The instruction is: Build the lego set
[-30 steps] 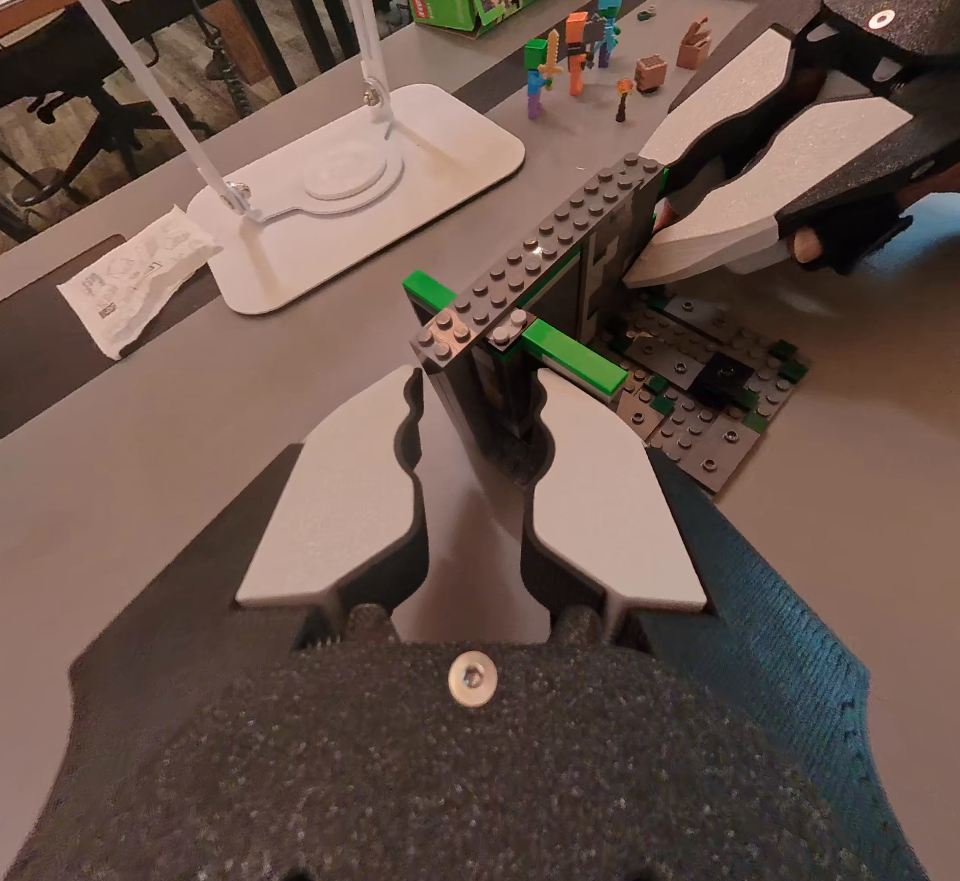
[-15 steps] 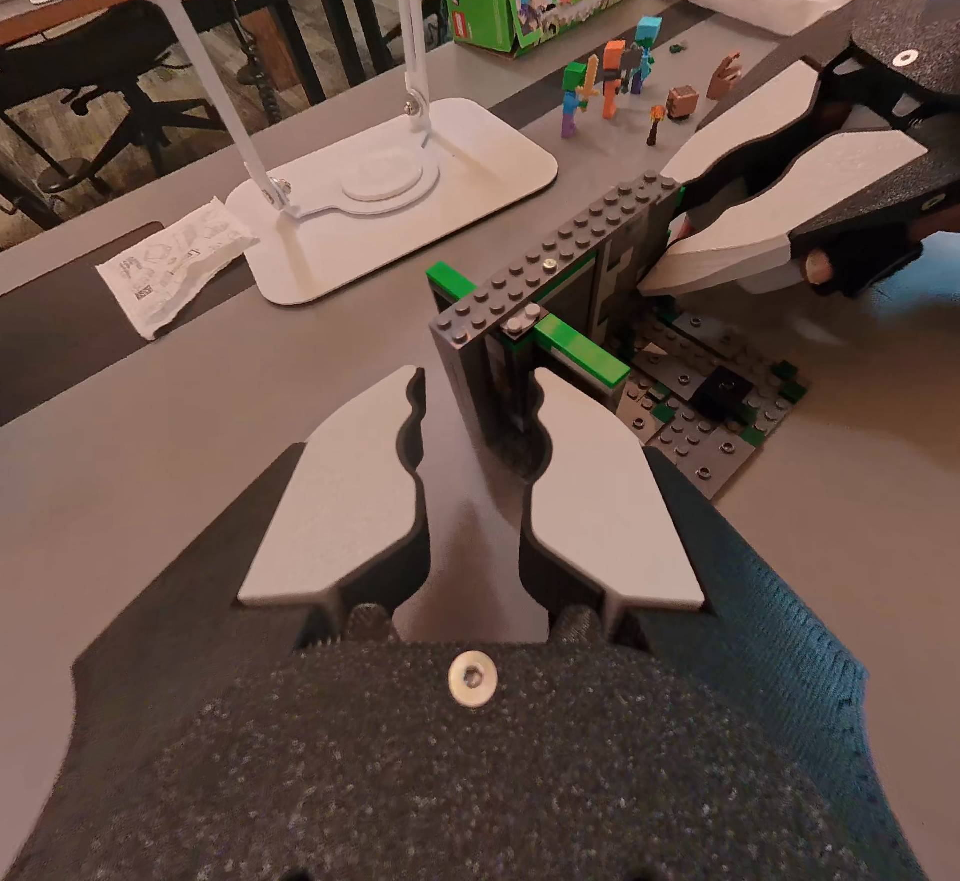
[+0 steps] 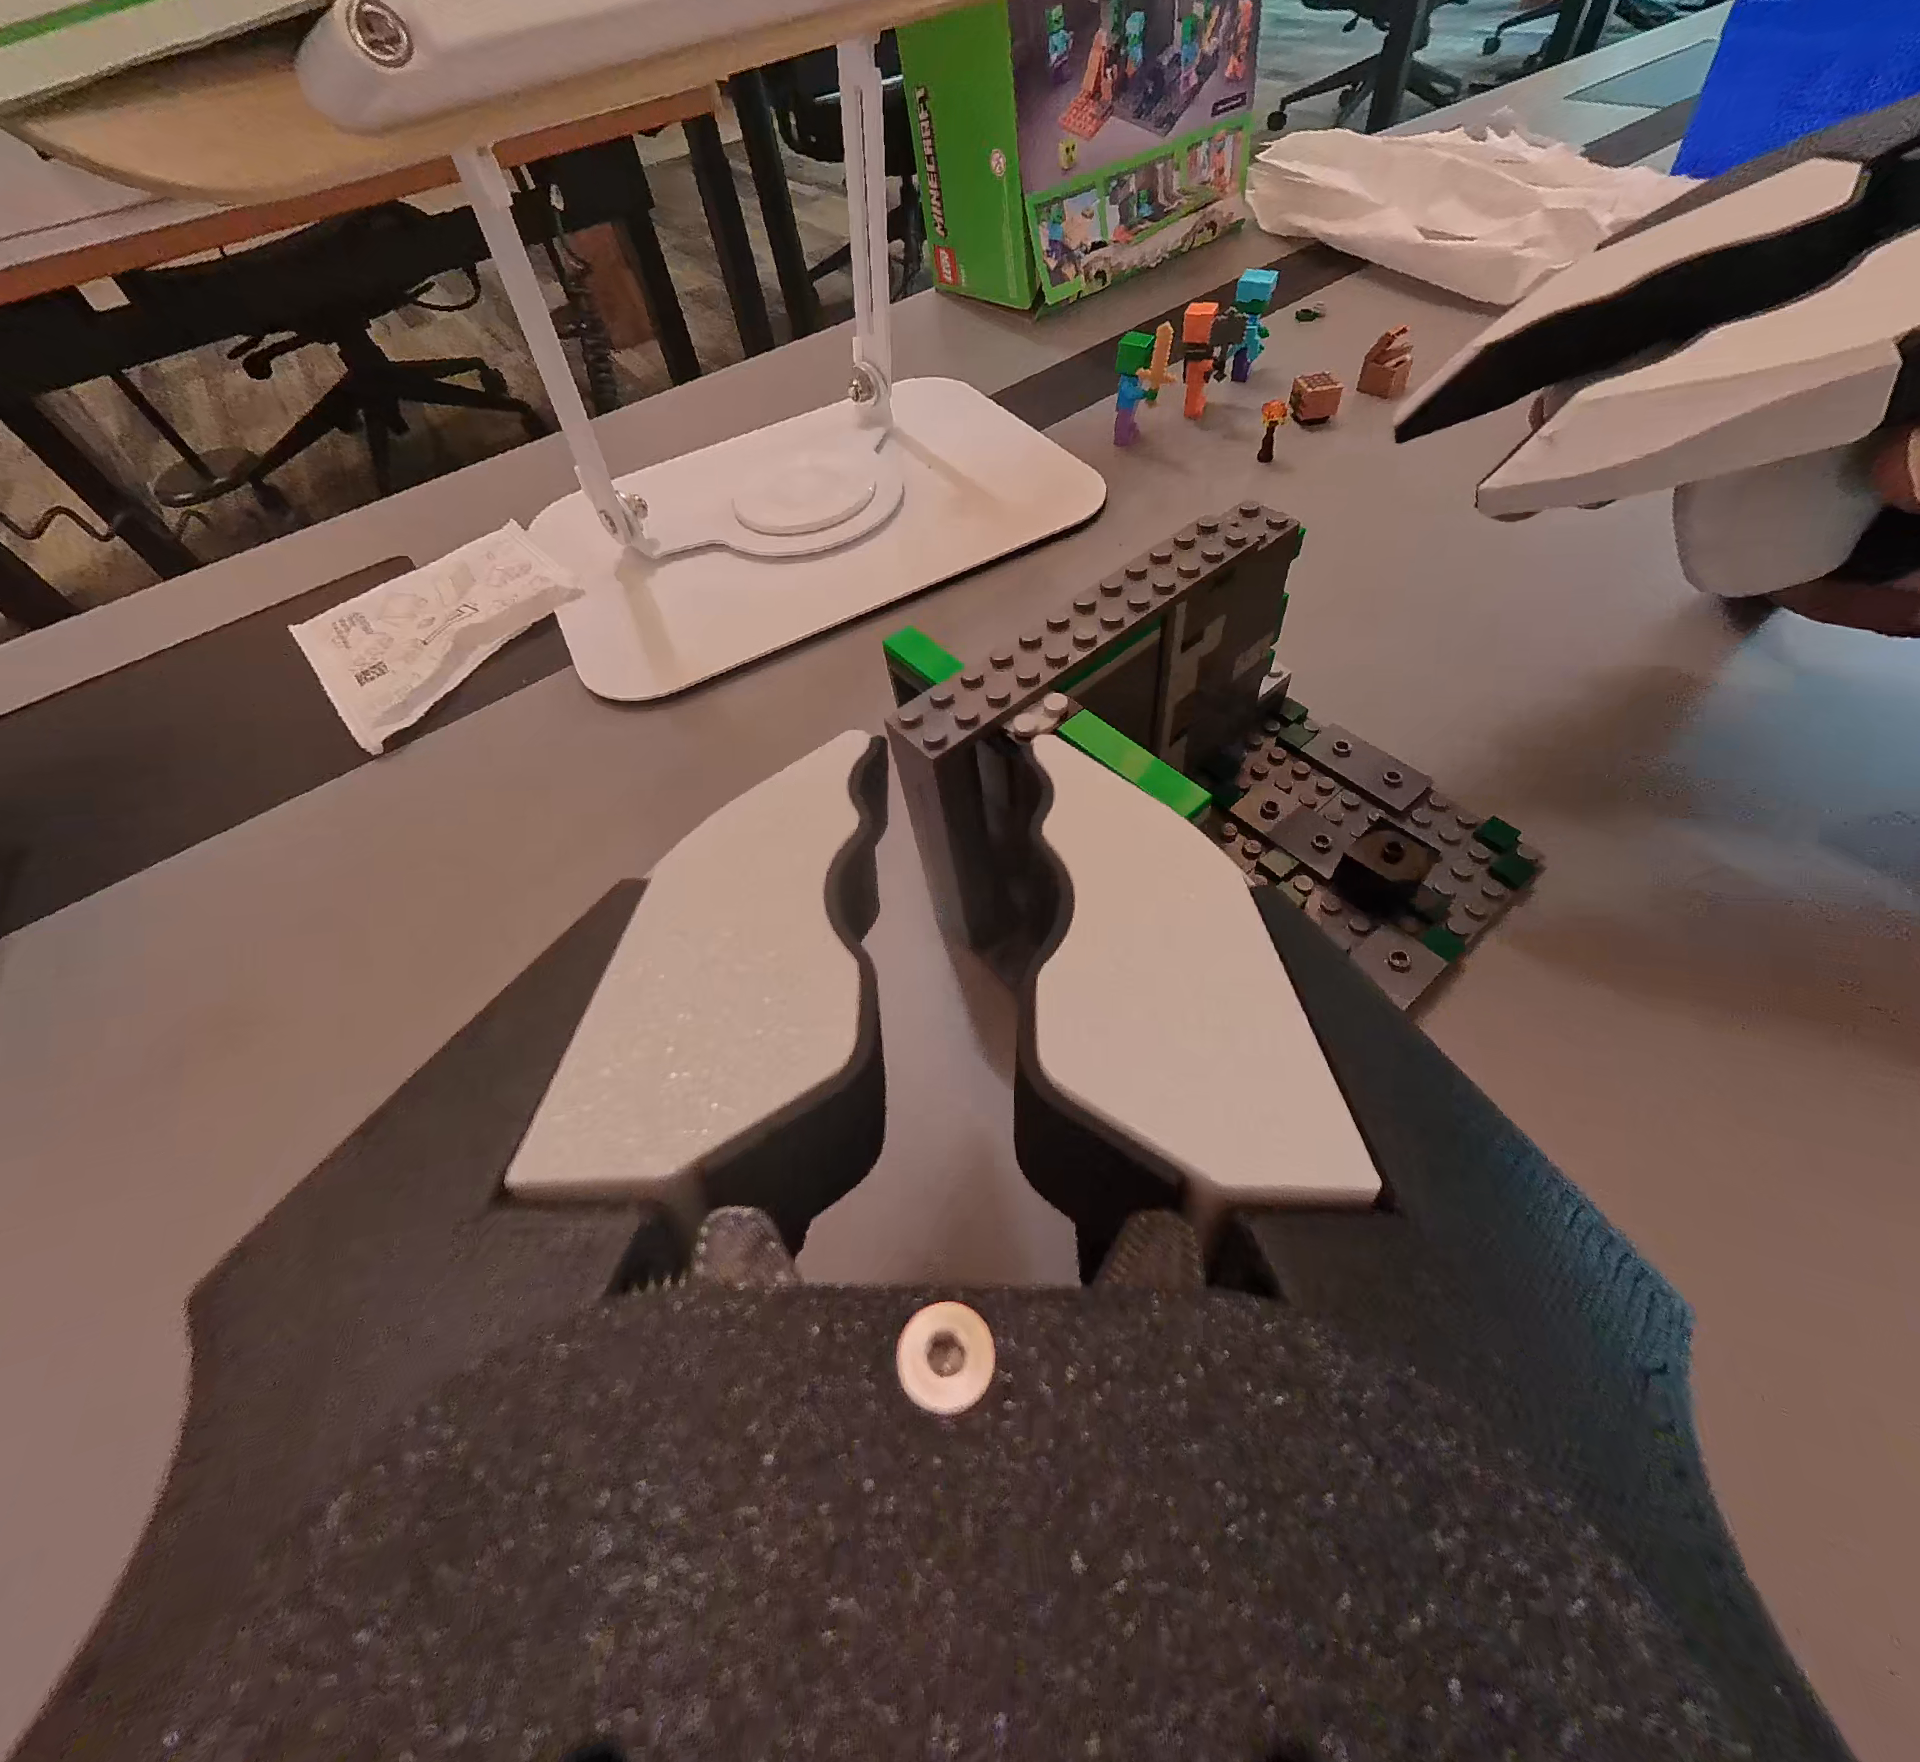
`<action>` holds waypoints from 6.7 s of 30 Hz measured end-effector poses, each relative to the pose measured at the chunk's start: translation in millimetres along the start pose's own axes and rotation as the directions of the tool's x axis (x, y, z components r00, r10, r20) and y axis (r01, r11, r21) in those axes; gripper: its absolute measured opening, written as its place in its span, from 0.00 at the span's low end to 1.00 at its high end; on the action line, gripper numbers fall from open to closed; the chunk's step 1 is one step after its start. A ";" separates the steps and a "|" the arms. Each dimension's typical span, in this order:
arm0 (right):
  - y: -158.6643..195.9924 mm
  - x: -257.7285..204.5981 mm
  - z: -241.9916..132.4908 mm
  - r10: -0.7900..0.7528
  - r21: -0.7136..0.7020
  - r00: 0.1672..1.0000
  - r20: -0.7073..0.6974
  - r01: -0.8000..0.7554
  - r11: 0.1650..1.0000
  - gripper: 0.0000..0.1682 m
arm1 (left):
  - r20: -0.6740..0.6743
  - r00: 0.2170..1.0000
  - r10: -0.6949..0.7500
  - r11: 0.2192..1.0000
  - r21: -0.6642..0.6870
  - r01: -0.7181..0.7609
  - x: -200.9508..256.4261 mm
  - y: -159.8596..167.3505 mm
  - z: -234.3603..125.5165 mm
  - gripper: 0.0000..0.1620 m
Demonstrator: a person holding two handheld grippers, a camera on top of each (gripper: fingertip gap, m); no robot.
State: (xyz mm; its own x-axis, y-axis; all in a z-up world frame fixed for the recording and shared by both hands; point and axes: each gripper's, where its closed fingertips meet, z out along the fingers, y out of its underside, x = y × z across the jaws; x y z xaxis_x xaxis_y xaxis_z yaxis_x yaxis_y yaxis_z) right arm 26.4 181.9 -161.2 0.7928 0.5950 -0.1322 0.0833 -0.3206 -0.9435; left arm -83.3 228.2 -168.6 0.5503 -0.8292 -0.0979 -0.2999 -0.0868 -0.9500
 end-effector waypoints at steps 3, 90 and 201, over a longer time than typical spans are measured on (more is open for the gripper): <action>3.1 0.0 -0.6 -0.030 0.008 1.000 0.009 0.030 1.000 0.20 | -0.001 1.000 0.005 1.000 0.009 -0.005 1.9 -0.8 -1.2 0.14; -141.2 222.4 8.0 -0.913 -0.390 0.380 -0.149 0.826 0.407 0.13 | 0.150 0.913 -0.379 0.894 0.313 0.320 -159.0 -148.4 89.9 0.02; -130.7 238.2 6.3 -0.915 -0.446 0.376 0.146 0.851 0.278 0.00 | 0.241 0.970 0.036 0.980 0.180 -0.081 -72.5 -110.3 37.0 0.08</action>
State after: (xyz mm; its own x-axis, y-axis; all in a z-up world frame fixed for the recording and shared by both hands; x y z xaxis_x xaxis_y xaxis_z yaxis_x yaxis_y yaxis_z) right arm 200.5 370.2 -71.2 0.1336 0.6246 0.7694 0.9669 0.0882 -0.2395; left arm -61.3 318.3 -67.7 0.7104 -0.6746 -0.2006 -0.1981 0.0818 -0.9768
